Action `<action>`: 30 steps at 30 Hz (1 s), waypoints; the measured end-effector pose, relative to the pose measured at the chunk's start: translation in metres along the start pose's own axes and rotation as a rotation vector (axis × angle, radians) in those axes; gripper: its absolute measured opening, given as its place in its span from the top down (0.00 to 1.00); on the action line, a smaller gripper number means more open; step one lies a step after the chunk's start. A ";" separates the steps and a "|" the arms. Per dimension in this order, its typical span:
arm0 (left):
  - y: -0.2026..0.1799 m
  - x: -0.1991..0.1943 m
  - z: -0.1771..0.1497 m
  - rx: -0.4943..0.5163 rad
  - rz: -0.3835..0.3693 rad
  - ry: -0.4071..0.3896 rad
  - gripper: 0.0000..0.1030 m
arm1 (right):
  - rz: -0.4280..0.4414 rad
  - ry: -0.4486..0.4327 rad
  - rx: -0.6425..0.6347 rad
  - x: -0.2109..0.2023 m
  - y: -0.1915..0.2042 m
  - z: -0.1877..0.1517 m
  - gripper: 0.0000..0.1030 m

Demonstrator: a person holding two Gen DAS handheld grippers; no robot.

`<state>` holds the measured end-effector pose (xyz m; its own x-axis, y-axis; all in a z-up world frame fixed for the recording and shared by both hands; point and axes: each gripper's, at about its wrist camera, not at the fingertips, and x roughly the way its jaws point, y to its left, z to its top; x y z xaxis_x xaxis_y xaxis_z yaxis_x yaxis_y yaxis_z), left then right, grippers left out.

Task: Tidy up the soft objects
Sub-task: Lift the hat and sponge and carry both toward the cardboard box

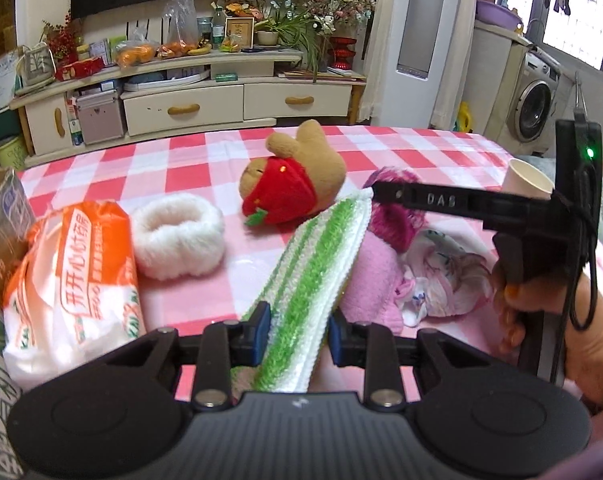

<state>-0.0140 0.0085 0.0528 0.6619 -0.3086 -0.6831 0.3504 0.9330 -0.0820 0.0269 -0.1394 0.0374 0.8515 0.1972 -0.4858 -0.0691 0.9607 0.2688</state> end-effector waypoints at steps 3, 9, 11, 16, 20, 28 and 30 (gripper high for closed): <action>-0.001 -0.004 -0.005 -0.020 -0.024 0.002 0.73 | 0.030 0.018 0.005 -0.005 0.001 -0.002 0.40; -0.004 -0.013 -0.015 -0.033 -0.060 0.010 0.73 | 0.040 0.040 0.009 -0.013 0.002 -0.004 0.41; -0.002 -0.016 -0.017 -0.049 -0.076 0.012 0.73 | 0.042 0.046 0.008 -0.018 0.003 -0.007 0.41; 0.000 -0.024 -0.022 -0.068 -0.092 0.011 0.73 | 0.027 0.046 -0.026 -0.021 0.011 -0.010 0.42; 0.005 -0.033 -0.024 -0.093 -0.100 -0.001 0.74 | 0.003 0.016 -0.023 -0.025 0.012 -0.010 0.45; 0.020 -0.050 -0.026 -0.144 -0.111 -0.035 0.79 | -0.041 -0.049 -0.037 -0.030 0.021 -0.010 0.47; 0.024 -0.054 -0.026 -0.154 -0.114 -0.042 0.80 | -0.047 -0.052 -0.033 -0.030 0.021 -0.012 0.48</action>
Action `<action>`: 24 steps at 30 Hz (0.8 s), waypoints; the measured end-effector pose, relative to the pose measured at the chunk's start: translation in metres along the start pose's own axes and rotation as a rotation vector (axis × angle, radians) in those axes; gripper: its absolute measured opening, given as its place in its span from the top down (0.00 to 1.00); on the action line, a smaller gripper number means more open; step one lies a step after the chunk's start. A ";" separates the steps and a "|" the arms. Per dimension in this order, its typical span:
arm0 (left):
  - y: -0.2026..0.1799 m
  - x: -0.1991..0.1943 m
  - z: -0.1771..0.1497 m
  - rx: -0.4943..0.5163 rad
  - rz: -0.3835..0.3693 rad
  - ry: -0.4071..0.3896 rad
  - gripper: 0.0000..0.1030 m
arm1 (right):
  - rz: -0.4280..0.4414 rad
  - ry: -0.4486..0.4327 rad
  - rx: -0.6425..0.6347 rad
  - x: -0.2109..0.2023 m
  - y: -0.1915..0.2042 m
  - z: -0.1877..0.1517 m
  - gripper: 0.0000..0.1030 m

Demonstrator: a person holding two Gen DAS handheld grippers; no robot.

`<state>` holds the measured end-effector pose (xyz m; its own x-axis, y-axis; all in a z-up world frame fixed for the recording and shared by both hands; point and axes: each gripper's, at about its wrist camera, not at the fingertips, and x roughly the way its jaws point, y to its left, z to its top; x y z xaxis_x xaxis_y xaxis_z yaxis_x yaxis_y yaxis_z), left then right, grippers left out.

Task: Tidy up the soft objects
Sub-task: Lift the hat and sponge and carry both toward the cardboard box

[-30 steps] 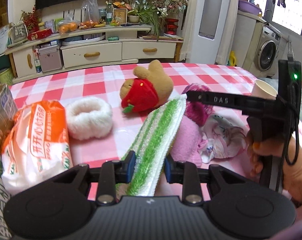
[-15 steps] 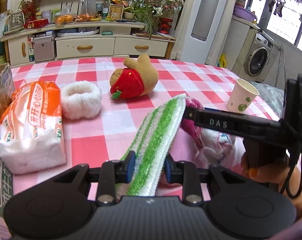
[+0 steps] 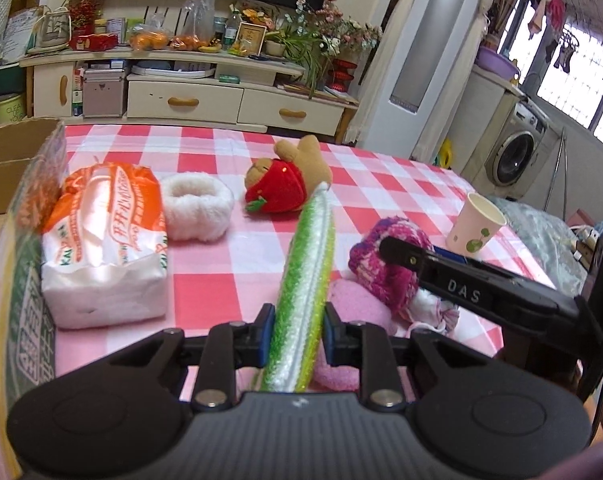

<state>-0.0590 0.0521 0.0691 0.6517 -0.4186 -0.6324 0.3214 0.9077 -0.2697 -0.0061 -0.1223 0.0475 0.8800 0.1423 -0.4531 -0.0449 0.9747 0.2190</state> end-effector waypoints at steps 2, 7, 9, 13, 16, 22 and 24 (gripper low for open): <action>0.003 -0.004 0.001 -0.010 -0.008 -0.010 0.81 | -0.010 -0.005 -0.001 -0.001 0.003 -0.002 0.48; 0.010 -0.011 0.003 -0.031 -0.021 -0.027 0.82 | -0.022 -0.008 -0.005 -0.006 0.006 -0.007 0.49; 0.013 -0.012 0.003 -0.042 -0.027 -0.029 0.82 | -0.024 -0.010 -0.004 -0.006 0.007 -0.007 0.49; 0.019 -0.020 0.006 -0.060 -0.040 -0.052 0.82 | -0.015 -0.019 -0.012 -0.010 0.008 -0.005 0.49; 0.025 -0.026 0.009 -0.076 -0.050 -0.071 0.82 | -0.004 -0.027 -0.028 -0.014 0.011 -0.006 0.49; 0.036 -0.042 0.014 -0.107 -0.073 -0.121 0.82 | 0.028 -0.035 -0.044 -0.019 0.022 -0.001 0.49; 0.040 -0.048 0.016 -0.121 -0.079 -0.139 0.82 | 0.044 -0.038 -0.046 -0.020 0.027 0.001 0.49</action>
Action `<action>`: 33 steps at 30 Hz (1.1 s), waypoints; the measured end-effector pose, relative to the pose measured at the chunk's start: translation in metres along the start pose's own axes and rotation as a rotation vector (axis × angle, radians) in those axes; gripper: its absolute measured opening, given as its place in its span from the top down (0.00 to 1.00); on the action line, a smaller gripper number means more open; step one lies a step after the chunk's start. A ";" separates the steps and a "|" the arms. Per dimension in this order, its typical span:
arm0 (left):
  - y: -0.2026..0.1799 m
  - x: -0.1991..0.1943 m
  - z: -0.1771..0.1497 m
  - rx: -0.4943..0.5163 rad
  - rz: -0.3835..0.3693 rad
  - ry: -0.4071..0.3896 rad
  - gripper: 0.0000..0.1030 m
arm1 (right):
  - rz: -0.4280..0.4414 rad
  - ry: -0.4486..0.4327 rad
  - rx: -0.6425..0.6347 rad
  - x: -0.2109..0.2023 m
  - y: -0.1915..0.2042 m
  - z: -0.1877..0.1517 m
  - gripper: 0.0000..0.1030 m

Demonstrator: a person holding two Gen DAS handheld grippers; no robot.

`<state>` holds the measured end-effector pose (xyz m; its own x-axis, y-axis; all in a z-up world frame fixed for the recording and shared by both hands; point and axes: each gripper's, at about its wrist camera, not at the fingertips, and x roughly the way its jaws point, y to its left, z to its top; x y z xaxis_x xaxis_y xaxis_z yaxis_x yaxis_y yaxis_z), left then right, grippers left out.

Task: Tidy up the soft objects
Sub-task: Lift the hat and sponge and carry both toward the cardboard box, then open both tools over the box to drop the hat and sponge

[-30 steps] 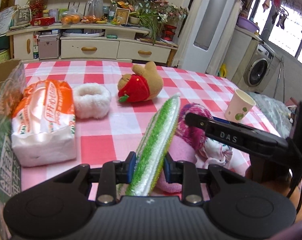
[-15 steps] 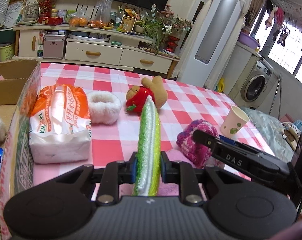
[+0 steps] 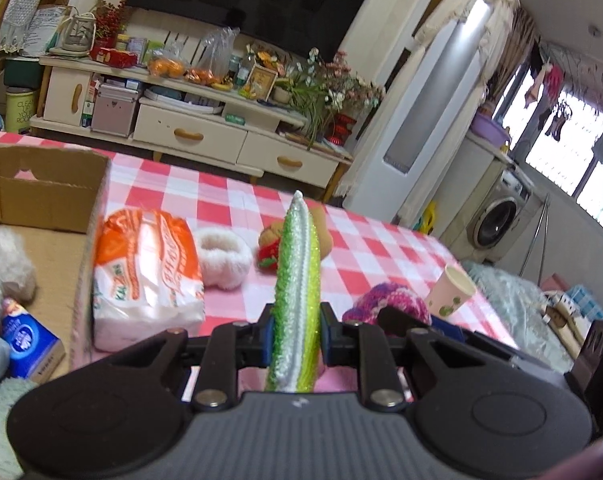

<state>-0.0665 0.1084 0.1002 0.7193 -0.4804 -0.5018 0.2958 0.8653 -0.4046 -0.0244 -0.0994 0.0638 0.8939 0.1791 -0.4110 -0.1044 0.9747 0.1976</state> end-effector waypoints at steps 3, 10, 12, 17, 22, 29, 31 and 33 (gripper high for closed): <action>0.007 -0.009 0.006 -0.018 -0.005 -0.026 0.82 | 0.030 -0.001 0.005 0.001 0.009 0.005 0.49; 0.032 -0.035 0.021 -0.078 0.006 -0.116 0.82 | 0.124 -0.026 0.003 0.002 0.037 0.017 0.49; 0.043 -0.043 0.025 -0.099 0.020 -0.144 0.82 | 0.153 -0.039 -0.007 0.003 0.048 0.023 0.49; 0.069 -0.062 0.036 -0.153 0.064 -0.214 0.82 | 0.229 -0.062 -0.047 0.007 0.078 0.032 0.49; 0.097 -0.077 0.043 -0.208 0.122 -0.269 0.82 | 0.297 -0.057 -0.090 0.024 0.109 0.038 0.49; 0.127 -0.079 0.050 -0.286 0.221 -0.290 0.82 | 0.356 -0.052 -0.141 0.049 0.143 0.043 0.48; 0.134 -0.079 0.052 -0.297 0.248 -0.291 0.82 | 0.362 -0.048 -0.161 0.055 0.149 0.043 0.48; 0.142 -0.078 0.054 -0.307 0.273 -0.288 0.82 | 0.369 -0.040 -0.180 0.058 0.155 0.042 0.48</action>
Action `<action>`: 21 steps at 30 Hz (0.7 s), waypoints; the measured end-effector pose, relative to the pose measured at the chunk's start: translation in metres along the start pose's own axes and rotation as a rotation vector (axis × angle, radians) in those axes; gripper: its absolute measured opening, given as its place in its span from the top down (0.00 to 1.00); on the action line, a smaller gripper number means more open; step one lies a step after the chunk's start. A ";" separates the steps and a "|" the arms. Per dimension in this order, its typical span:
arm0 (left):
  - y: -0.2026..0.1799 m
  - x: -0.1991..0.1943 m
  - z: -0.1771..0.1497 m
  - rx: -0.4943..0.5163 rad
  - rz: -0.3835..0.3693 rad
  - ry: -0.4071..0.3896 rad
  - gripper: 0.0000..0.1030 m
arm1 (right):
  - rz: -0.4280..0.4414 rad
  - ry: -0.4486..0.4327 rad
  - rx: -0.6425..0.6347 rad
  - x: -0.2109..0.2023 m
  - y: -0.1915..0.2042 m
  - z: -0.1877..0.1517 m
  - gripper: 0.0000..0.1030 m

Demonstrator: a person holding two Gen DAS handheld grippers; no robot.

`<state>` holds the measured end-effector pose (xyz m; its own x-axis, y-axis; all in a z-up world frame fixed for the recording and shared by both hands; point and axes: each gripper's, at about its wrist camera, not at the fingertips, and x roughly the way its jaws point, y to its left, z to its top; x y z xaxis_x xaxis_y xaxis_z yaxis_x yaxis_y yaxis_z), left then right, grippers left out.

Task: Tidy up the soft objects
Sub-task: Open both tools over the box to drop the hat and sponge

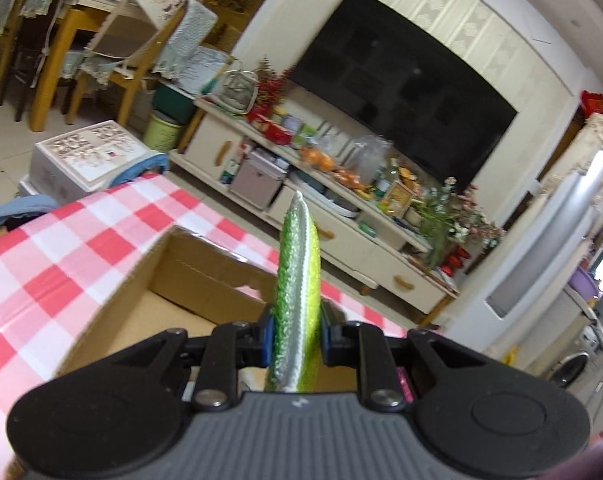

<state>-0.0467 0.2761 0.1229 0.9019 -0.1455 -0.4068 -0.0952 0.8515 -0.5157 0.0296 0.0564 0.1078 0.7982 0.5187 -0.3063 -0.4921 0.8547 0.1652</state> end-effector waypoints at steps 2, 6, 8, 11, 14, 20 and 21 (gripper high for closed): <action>0.005 0.003 0.003 -0.003 0.022 0.003 0.82 | 0.008 0.014 -0.009 0.003 0.000 0.002 0.48; 0.018 0.005 0.003 -0.016 0.055 0.016 0.81 | 0.018 0.045 -0.022 0.013 0.006 0.000 0.45; 0.021 0.008 0.004 -0.019 0.072 0.027 0.81 | 0.019 0.062 -0.036 0.012 0.006 0.001 0.37; 0.021 0.012 0.004 -0.010 0.118 0.039 0.67 | 0.012 0.073 -0.058 0.013 0.012 0.000 0.16; 0.020 0.011 0.004 -0.009 0.132 0.033 0.45 | -0.009 0.052 -0.060 0.002 0.010 0.001 0.04; 0.011 0.006 0.002 0.036 0.156 -0.004 0.26 | -0.068 0.030 -0.002 -0.021 -0.004 0.003 0.00; 0.009 0.006 0.001 0.044 0.154 -0.006 0.24 | -0.078 0.028 0.014 -0.025 -0.007 0.002 0.00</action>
<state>-0.0415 0.2837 0.1166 0.8804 -0.0083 -0.4741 -0.2146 0.8847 -0.4139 0.0141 0.0376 0.1163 0.8240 0.4497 -0.3448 -0.4236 0.8929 0.1525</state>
